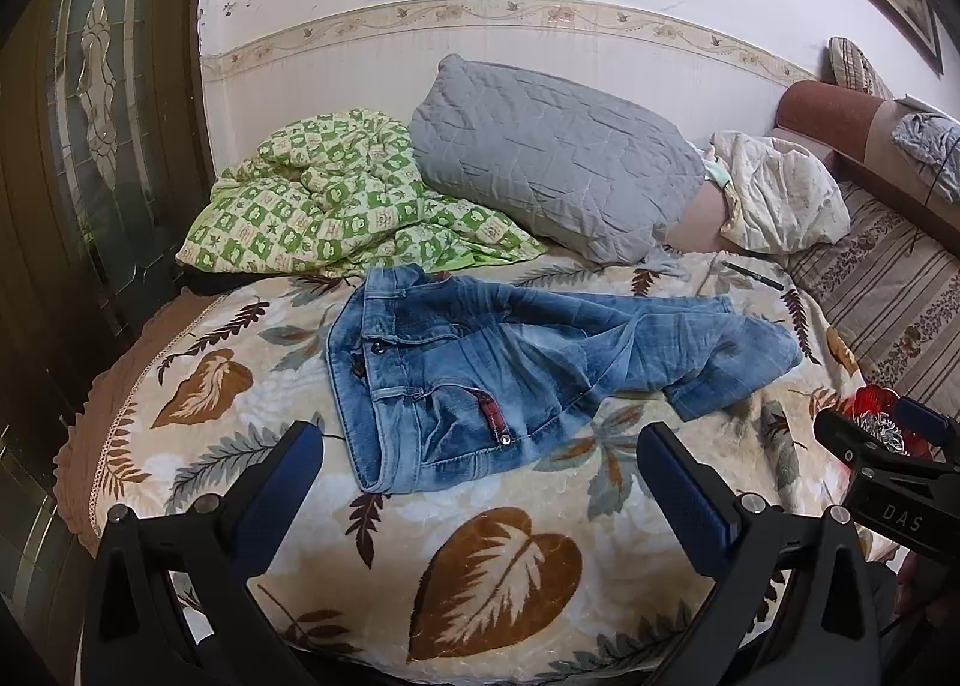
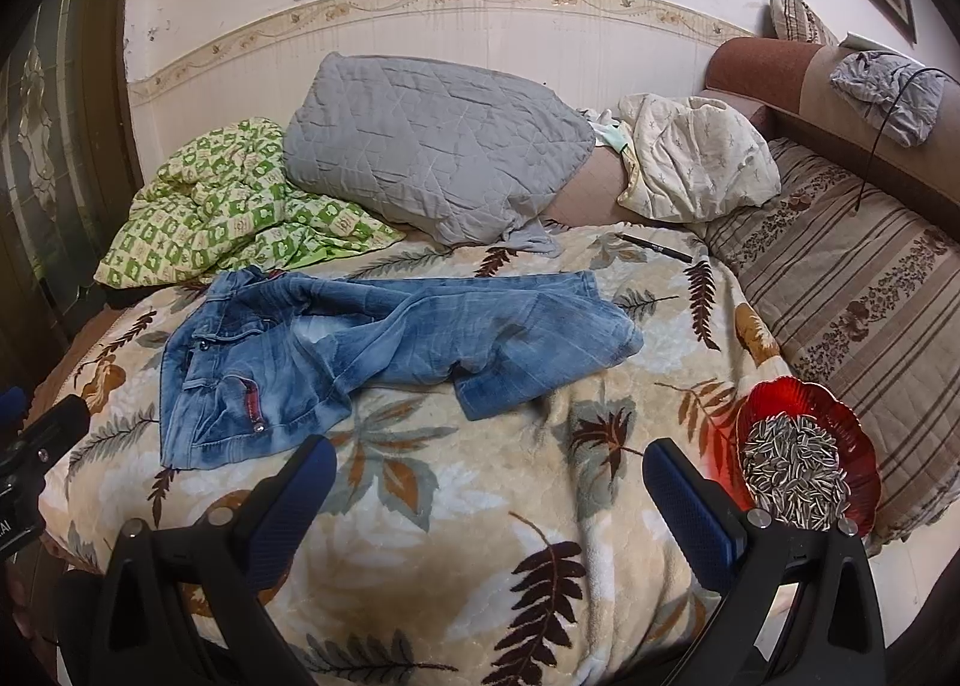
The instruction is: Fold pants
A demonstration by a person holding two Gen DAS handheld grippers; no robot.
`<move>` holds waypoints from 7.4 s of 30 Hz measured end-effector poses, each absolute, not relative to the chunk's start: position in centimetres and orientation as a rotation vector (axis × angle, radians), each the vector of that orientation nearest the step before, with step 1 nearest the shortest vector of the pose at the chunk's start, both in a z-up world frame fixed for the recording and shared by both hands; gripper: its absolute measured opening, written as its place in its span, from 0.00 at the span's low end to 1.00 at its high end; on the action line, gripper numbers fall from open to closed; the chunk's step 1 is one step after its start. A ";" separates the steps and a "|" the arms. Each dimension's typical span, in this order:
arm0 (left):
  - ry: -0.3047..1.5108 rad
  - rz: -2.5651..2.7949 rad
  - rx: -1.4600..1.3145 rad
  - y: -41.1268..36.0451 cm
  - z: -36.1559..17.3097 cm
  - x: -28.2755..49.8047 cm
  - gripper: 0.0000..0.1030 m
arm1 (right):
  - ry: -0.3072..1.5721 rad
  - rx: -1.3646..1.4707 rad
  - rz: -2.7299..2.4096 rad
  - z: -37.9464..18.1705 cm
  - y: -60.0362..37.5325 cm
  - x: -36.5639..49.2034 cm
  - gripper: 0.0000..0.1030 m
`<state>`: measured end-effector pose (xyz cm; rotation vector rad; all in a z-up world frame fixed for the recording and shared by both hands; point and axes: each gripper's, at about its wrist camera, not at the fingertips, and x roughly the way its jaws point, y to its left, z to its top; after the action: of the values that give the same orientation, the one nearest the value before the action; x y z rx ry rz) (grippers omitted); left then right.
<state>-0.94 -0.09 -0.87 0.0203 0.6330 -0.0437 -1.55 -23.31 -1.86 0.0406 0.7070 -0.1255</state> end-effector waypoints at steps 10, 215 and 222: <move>0.635 -0.044 0.019 -0.2 -1.0 -0.9 1.00 | 0.709 0.043 -0.127 -1.9 -23.4 -1.5 1.00; 1.006 -0.363 -0.131 16.5 -9.0 24.1 1.00 | 0.718 -0.401 0.656 -10.8 -6.9 4.3 0.89; 1.099 -0.402 -0.236 15.0 -10.0 32.6 1.00 | 0.708 -0.501 0.648 -14.1 0.9 6.1 0.89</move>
<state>32.62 15.04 -10.03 -0.2359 1.0992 -0.4015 6.06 0.87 -14.06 -0.5011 0.7079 0.6476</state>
